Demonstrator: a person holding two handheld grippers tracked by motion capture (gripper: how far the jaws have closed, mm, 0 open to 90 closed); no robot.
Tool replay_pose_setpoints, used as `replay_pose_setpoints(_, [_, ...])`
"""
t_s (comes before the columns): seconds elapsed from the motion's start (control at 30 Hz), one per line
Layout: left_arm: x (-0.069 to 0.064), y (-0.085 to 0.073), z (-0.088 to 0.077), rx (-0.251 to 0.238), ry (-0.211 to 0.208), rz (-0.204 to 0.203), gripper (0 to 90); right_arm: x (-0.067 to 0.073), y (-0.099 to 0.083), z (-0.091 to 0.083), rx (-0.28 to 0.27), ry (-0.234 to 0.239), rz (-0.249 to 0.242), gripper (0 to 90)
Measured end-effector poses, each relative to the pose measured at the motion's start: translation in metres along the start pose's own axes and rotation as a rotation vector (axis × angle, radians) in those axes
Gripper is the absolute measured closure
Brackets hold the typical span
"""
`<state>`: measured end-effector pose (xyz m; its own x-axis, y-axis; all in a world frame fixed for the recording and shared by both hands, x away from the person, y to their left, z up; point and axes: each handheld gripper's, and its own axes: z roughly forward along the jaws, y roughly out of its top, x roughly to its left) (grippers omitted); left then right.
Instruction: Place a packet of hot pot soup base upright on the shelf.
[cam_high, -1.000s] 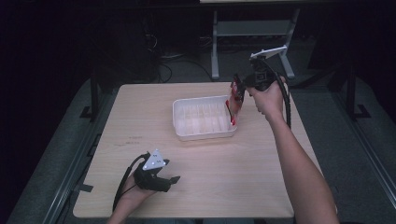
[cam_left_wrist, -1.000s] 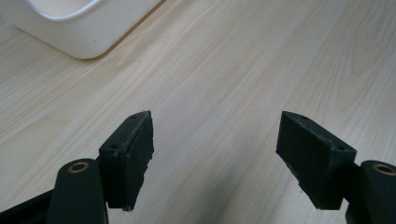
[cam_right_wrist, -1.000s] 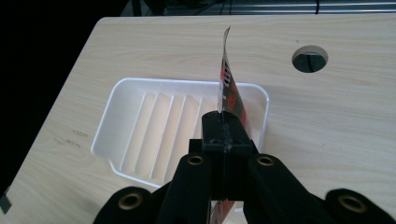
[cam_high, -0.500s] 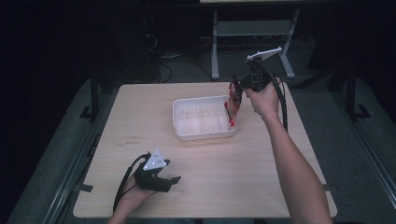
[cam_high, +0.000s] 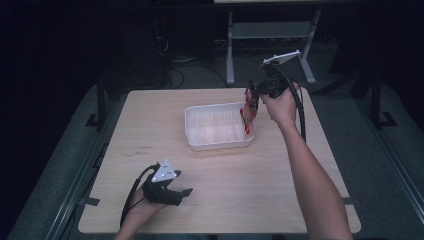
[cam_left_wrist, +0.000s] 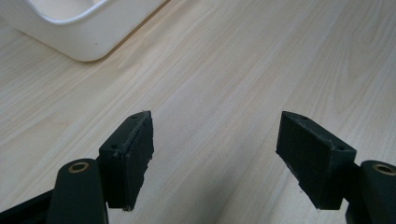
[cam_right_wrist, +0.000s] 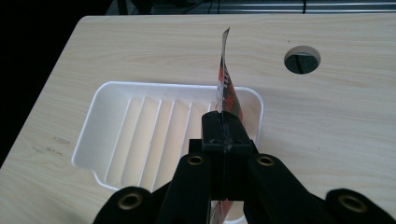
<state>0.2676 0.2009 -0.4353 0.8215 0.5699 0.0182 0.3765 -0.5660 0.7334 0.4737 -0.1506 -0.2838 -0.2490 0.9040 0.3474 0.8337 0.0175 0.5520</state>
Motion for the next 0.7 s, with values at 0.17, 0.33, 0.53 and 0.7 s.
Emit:
replay_pose_setpoints(0.17, [-0.001, 0.000, 0.000, -0.001, -0.001, 0.002, 27.0, 0.002, -0.001, 0.005, 0.020, -0.029, -0.015, 89.5])
replay_pose_setpoints(0.33, [0.000, 0.000, -0.001, -0.003, 0.001, 0.003, 27.0, 0.003, -0.001, 0.010, 0.028, -0.028, -0.016, 89.5])
replay_pose_setpoints(0.53, [0.001, 0.000, -0.002, -0.004, 0.004, -0.001, 27.0, 0.004, -0.001, 0.016, 0.042, -0.028, -0.017, 89.5])
replay_pose_setpoints(0.7, [0.001, 0.000, -0.002, -0.004, 0.007, 0.000, 27.0, 0.004, -0.001, 0.018, 0.044, -0.021, -0.013, 89.5])
